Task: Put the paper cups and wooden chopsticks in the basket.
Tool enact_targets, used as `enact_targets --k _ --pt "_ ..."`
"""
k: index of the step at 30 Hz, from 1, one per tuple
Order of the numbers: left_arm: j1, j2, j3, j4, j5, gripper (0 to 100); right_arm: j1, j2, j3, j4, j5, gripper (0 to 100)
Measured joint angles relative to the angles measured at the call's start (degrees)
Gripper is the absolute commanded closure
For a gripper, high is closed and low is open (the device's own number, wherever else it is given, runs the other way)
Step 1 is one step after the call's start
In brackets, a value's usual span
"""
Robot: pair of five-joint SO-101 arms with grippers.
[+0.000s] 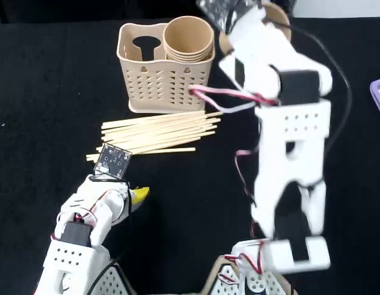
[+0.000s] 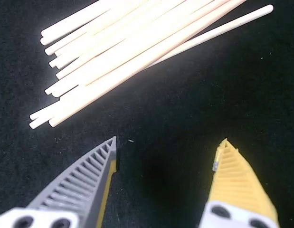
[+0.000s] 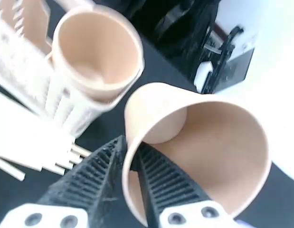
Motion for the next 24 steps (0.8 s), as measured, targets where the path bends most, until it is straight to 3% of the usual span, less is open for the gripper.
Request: enact_targets --k 11,24 --pt "0.0 0.0 0.0 0.0 0.0 68 -6.15 27.34 -41.67 11.6 0.0 98.8" --pt "0.0 0.0 0.0 0.0 0.0 68 -7.21 30.95 -45.45 13.54 -0.18 98.8"
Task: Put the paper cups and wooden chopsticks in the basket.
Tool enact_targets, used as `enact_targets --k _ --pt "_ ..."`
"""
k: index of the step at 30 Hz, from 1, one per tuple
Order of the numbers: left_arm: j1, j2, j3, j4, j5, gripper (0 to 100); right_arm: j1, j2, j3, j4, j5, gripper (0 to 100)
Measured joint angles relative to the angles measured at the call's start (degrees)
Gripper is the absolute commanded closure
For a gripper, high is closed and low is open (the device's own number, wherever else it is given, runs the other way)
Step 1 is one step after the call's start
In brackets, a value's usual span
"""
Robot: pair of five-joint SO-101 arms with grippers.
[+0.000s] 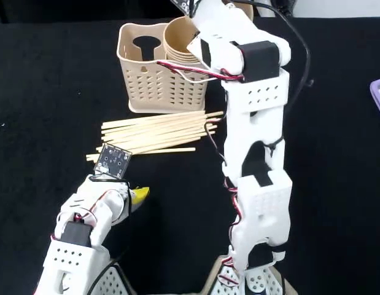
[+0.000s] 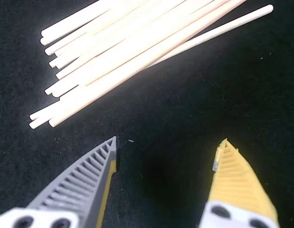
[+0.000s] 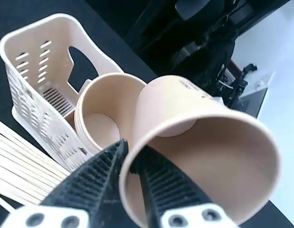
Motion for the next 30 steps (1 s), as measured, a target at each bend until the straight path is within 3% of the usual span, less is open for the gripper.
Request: enact_targets --k 6,24,26,30 --pt "0.0 0.0 0.0 0.0 0.0 68 -3.96 -0.35 0.53 0.88 0.0 98.8" --pt "-0.44 0.0 0.0 0.0 0.0 68 -4.22 -2.2 4.75 1.14 2.37 98.5" --pt "-0.44 0.0 0.0 0.0 0.0 68 -4.22 -0.79 4.75 1.14 2.46 95.8" --pt "-0.44 0.0 0.0 0.0 0.0 68 -4.22 1.41 4.75 1.14 2.46 79.9"
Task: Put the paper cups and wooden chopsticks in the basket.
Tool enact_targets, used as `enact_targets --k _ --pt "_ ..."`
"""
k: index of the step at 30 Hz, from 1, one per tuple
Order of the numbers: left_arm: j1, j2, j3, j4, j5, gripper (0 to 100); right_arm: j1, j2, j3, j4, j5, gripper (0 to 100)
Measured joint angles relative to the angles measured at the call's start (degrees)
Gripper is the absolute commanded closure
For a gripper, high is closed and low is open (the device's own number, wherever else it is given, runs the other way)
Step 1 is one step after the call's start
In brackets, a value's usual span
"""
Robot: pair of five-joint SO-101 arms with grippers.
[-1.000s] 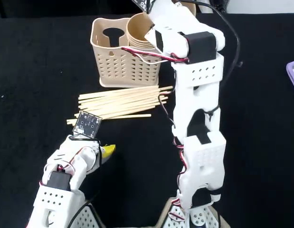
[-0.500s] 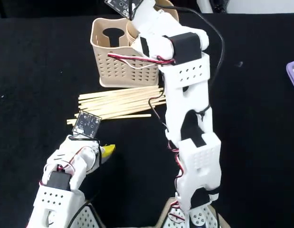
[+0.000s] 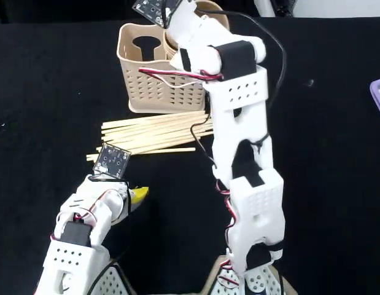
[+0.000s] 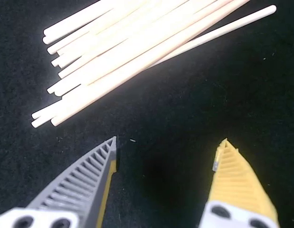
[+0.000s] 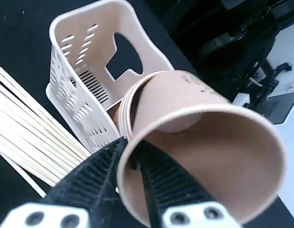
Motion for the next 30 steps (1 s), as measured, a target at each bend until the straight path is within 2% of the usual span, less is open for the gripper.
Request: enact_targets --k 3,11,18,23,25,29,30 --pt "0.0 0.0 0.0 0.0 0.0 68 0.0 0.0 0.0 0.0 0.0 73.0" --pt "0.0 0.0 0.0 0.0 0.0 68 0.0 -1.49 0.0 -1.49 -0.26 72.4" --pt "0.0 0.0 0.0 0.0 0.0 68 0.0 -5.89 0.0 -9.41 -9.85 72.4" --pt "0.0 0.0 0.0 0.0 0.0 68 0.0 -6.07 0.09 -10.55 -11.43 72.9" --pt "0.0 0.0 0.0 0.0 0.0 68 0.09 -6.07 0.09 -10.55 -11.6 78.5" --pt "0.0 0.0 0.0 0.0 0.0 68 1.32 -6.07 0.09 -7.03 -11.78 99.2" --pt "0.0 0.0 0.0 0.0 0.0 68 1.41 -6.07 -0.18 -5.19 -11.78 98.1"
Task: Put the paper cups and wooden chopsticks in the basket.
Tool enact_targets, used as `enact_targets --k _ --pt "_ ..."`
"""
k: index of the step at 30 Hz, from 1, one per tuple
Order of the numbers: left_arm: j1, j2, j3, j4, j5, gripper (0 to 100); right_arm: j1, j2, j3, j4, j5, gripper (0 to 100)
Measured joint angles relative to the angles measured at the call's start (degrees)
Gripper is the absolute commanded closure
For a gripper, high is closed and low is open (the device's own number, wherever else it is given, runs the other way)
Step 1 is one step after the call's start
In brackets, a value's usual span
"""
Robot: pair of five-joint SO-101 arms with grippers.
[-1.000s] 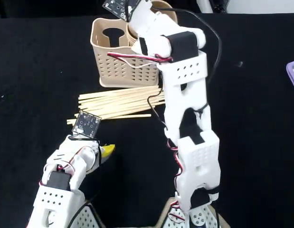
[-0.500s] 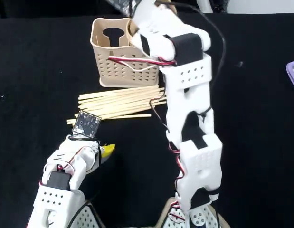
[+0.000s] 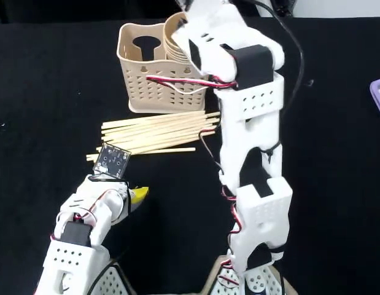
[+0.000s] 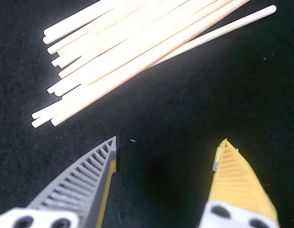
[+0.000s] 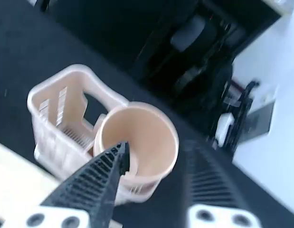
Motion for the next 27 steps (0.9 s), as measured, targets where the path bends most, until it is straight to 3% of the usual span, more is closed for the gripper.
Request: enact_targets --k 6,12,21,27 --pt "-0.18 0.0 0.0 0.0 0.0 68 1.23 -2.2 -3.52 8.18 -0.79 91.0" --pt "-6.86 0.0 -0.26 0.0 1.14 68 3.25 -10.37 3.52 8.26 -5.1 84.7" --pt "-16.0 0.09 -4.04 0.0 8.7 68 4.48 -37.89 47.91 7.47 -6.07 84.7" --pt "-18.37 0.09 -13.19 7.82 7.3 61 10.73 -56.53 88.79 -12.22 -6.51 84.4"
